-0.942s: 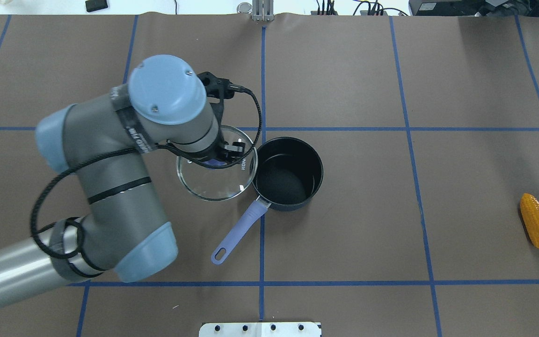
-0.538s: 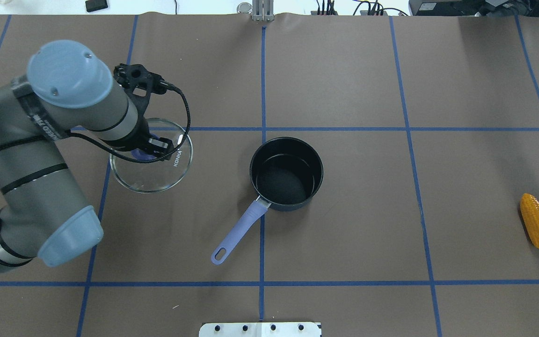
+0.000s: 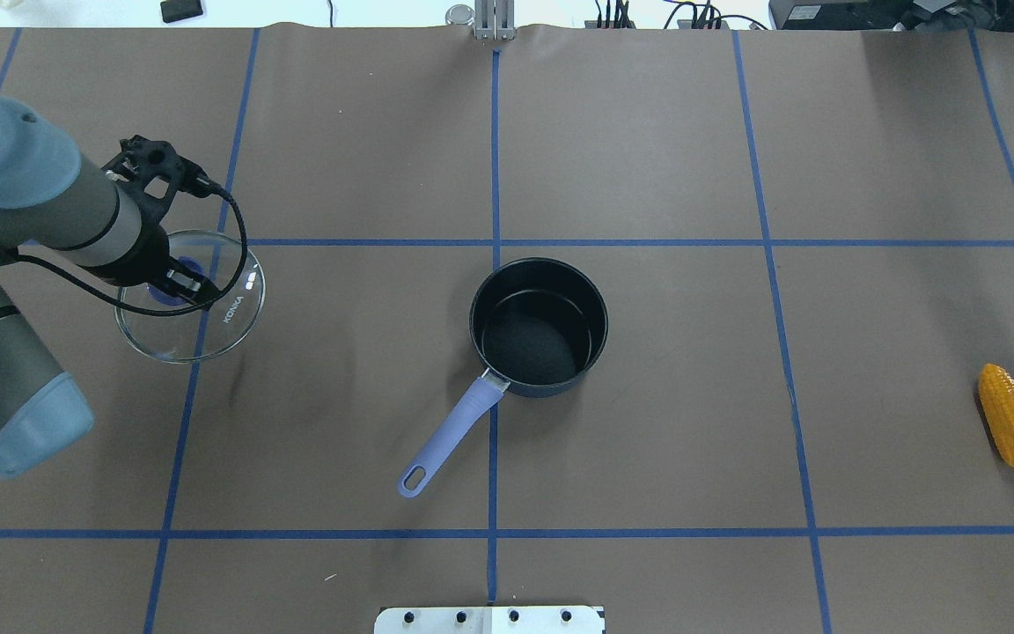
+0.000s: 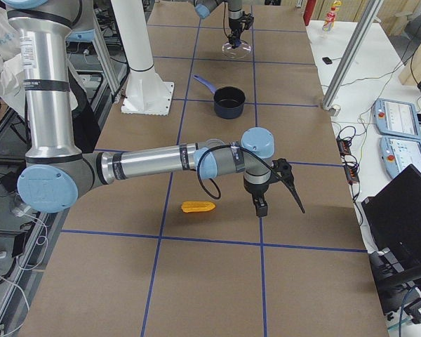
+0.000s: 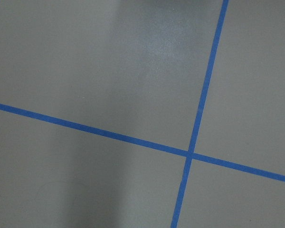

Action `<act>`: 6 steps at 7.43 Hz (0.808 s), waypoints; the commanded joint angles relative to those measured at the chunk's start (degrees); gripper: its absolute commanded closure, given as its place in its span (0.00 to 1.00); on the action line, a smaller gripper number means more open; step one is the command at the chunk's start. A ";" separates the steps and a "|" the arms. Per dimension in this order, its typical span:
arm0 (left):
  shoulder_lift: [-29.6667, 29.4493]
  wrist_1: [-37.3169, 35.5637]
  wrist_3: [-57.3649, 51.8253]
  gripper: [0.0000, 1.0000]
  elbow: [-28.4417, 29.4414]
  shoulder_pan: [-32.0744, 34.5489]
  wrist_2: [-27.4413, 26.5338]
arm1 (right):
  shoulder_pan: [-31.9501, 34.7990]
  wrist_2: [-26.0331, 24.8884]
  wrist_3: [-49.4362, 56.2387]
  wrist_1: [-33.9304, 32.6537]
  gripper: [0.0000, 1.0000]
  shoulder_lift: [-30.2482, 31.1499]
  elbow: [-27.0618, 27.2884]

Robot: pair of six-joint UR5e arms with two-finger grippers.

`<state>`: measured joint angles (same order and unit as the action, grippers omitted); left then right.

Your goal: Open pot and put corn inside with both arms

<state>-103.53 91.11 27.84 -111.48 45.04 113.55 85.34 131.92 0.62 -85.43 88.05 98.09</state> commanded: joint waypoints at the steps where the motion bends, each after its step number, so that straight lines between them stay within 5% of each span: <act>1: 9.80 11.33 -2.79 0.70 0.73 0.14 3.34 | 0.00 0.00 0.00 0.00 0.00 0.02 0.00; 4: 11.86 20.23 -4.28 0.68 6.17 0.05 3.35 | -0.18 0.00 0.00 0.00 0.00 -0.07 0.00; 6: 11.95 21.39 -4.37 0.53 7.24 0.14 3.43 | -0.26 0.00 0.00 0.00 0.00 -0.07 0.00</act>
<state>-91.70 111.54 23.58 -105.07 45.15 116.95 85.12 131.92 0.61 -85.43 87.99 98.09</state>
